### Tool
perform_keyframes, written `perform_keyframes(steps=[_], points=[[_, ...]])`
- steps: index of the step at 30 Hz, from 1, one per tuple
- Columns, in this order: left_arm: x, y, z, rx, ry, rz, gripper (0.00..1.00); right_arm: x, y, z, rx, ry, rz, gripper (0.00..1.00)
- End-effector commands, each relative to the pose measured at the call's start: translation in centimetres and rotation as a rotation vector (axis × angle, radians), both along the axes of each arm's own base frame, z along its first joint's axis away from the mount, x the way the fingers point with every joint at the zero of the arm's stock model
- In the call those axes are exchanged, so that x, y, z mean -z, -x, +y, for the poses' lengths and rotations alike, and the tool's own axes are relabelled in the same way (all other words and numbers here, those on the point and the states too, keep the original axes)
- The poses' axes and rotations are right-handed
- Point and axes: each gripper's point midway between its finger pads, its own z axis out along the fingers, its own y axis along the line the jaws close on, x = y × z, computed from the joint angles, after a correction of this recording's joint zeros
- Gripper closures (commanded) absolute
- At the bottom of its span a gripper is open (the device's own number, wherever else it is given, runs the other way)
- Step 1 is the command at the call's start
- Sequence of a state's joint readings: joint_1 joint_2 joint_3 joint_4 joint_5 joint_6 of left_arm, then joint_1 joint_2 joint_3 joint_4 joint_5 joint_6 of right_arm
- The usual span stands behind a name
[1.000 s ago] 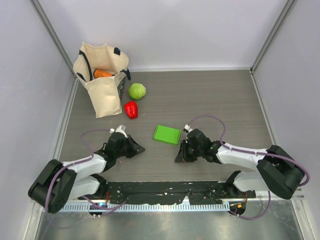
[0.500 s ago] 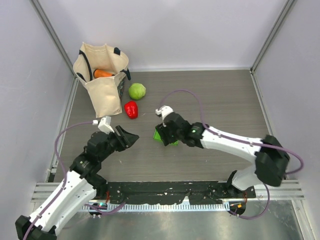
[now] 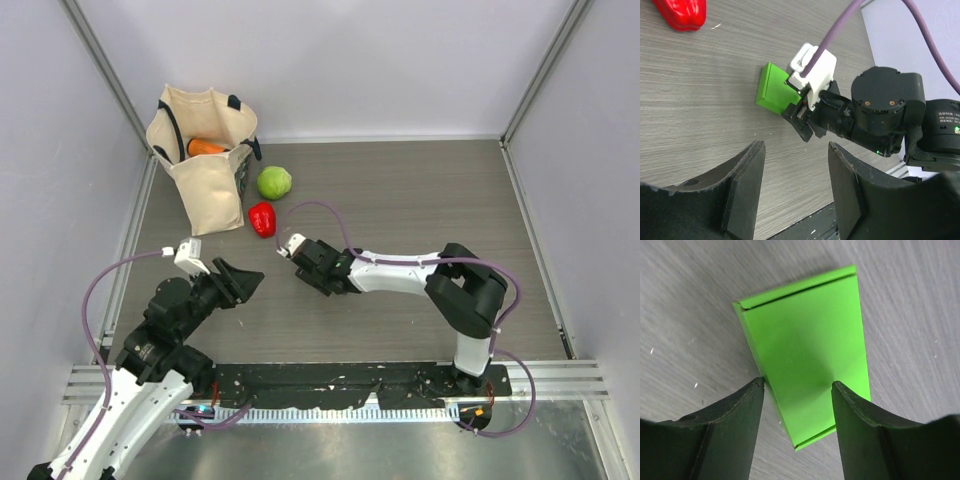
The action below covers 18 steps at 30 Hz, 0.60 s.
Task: Fold the paper box
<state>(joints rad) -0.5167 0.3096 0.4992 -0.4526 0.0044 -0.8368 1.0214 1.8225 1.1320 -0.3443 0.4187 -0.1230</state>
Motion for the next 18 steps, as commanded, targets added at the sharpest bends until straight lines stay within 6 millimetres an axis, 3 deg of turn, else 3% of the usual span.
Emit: perform_keyframes(steps=[1, 10, 14, 18], points=[[-0.2, 0.4, -0.4, 0.039, -0.004, -0.009, 0.43, -1.9, -2.6, 1.8, 0.01, 0.0, -0.117, 0.39], [-0.9, 0.2, -1.0, 0.073, -0.025, -0.03, 0.43, 0.0, -5.5, 0.9, 0.181, 0.04, -0.145, 0.41], [-1.3, 0.1, -1.2, 0.091, -0.04, -0.036, 0.43, 0.3, -7.4, -1.6, 0.293, 0.039, -0.141, 0.41], [-1.6, -0.1, -1.5, 0.112, -0.052, -0.048, 0.43, 0.7, -9.7, -7.0, 0.406, 0.08, -0.113, 0.42]])
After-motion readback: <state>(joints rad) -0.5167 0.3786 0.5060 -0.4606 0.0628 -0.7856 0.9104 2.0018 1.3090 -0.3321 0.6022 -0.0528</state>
